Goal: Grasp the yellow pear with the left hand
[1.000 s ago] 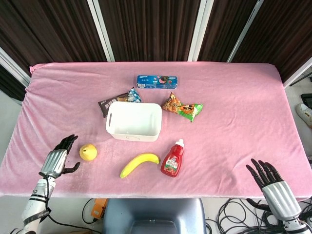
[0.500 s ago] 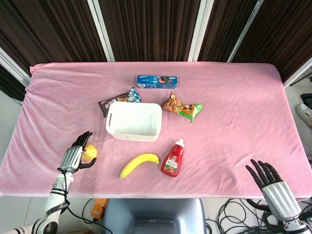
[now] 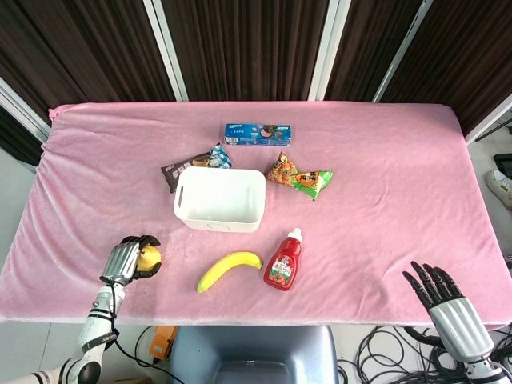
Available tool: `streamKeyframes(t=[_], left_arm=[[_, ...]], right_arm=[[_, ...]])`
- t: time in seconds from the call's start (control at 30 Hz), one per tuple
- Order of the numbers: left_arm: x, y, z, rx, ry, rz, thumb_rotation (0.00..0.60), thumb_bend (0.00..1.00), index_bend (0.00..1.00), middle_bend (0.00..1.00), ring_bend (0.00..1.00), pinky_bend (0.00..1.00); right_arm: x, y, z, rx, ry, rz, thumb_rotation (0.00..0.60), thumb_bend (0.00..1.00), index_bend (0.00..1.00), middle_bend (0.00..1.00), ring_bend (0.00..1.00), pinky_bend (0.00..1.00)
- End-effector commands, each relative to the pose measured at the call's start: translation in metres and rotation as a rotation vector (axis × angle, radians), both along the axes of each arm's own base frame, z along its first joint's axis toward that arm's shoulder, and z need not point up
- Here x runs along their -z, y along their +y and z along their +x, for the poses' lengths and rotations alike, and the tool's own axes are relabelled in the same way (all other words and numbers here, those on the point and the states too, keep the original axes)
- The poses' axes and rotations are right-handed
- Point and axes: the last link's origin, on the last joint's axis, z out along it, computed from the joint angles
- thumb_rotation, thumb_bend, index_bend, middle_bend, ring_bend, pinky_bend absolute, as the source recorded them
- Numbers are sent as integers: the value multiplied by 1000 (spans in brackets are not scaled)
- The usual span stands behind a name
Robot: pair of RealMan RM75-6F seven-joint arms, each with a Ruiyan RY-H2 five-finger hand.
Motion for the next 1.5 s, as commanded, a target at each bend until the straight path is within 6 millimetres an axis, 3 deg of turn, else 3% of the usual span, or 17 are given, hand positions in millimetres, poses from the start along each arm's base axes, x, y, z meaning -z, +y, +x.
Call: streamKeyframes(t=[0.03,0.23,0.4,0.57,0.7,0.83,0.97,1.1,1.17,1.23,1.3,1.37,1.5], left_arm=[[6,0,-2,-5,8,-1,600,351,483,516,461,351],[7,3,-6,-6,-4,21,600,390,537,573,550,511],[-16,5,4,57,-56,113,600,395,554,604,609,604],[-60,20,33,192,-39,264,600,395,554,608,618,614],[-78,41,70,288,-20,330,600,395,553,603,614,615],[-67,73,115,340,-13,352,600,395,552,596,602,615],[-44,98,143,353,39,316,600,395,553,589,592,615],[-22,110,168,332,50,354,600,396,553,563,567,613],[-12,113,178,338,74,375,600,395,533,522,527,597],[-4,114,181,330,90,366,600,390,433,390,411,516],[2,114,181,306,79,341,600,358,200,128,174,359],[4,112,179,273,56,325,600,320,55,20,53,301],[-1,108,175,246,20,304,600,266,0,0,0,252]], right_arm=[[0,0,0,0,0,1,600,114,52,79,77,235],[0,0,0,1,-1,-2,600,114,53,79,77,235],[0,-1,0,5,1,2,600,114,53,79,76,235],[-1,0,1,2,-8,2,600,114,53,79,77,235],[-1,0,1,-2,-13,1,600,114,53,79,77,235],[-1,-1,0,3,-11,4,600,114,53,79,77,235],[-3,-1,0,3,-18,6,600,114,53,79,77,235],[-5,-1,1,9,-26,14,600,114,53,79,77,235],[-6,-2,1,9,-30,14,600,114,53,79,77,235],[-7,-1,1,9,-33,16,600,114,53,79,76,235],[-7,-1,1,8,-33,20,600,114,53,79,76,235],[-7,-1,1,7,-33,21,600,114,53,79,77,235],[-6,-2,1,6,-28,17,600,114,53,79,76,235]])
